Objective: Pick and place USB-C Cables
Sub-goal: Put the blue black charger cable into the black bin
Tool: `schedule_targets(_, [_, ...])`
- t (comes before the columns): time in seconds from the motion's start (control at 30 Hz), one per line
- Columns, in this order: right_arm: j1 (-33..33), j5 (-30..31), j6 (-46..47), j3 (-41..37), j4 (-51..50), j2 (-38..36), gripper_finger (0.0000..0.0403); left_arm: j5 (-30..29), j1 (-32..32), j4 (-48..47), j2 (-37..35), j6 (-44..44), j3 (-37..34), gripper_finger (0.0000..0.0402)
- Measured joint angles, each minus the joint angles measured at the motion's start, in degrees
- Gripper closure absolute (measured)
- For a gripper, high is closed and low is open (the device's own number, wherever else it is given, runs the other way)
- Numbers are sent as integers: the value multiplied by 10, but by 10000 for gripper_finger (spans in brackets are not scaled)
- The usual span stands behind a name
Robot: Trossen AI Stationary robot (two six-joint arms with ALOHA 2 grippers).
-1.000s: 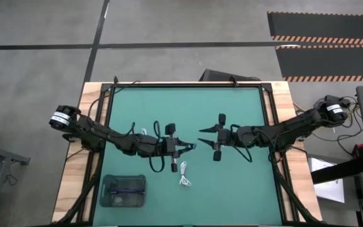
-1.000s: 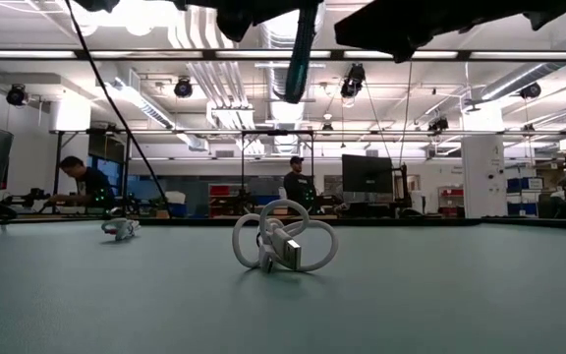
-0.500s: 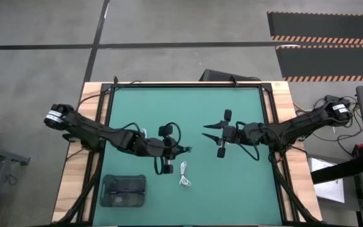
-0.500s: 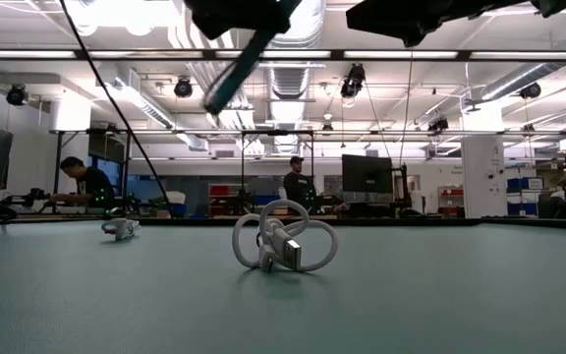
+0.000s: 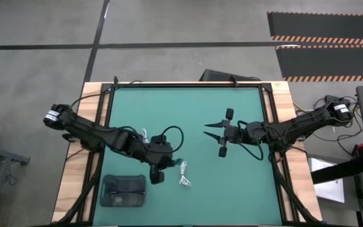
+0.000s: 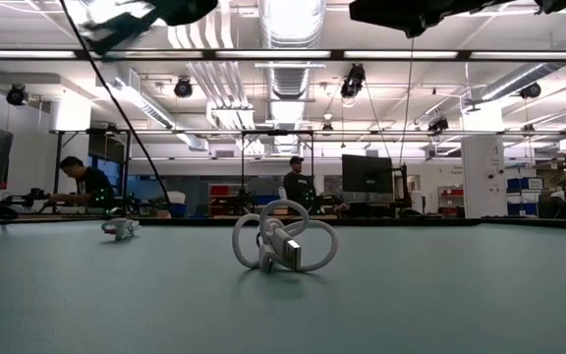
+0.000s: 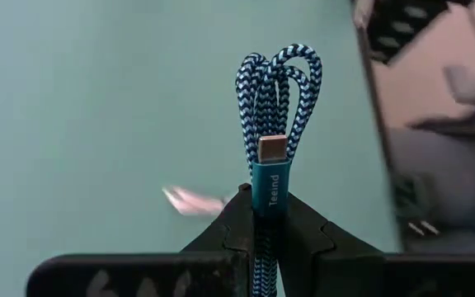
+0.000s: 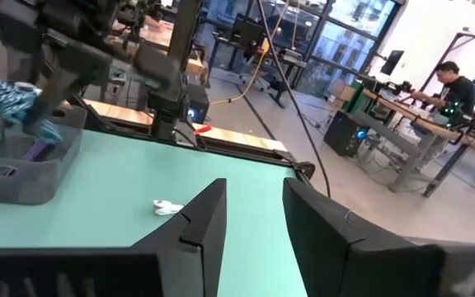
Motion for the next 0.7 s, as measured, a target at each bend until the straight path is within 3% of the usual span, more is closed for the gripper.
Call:
schedule_targets(0.33, [-15,-1,-16,0,0,-1,303,101,-30,-153,0,-153,34,388])
schedule_targets(0.7, [-21,-1,-16,0,-6,-1,314,137,-102,-311,0,-141,32,388])
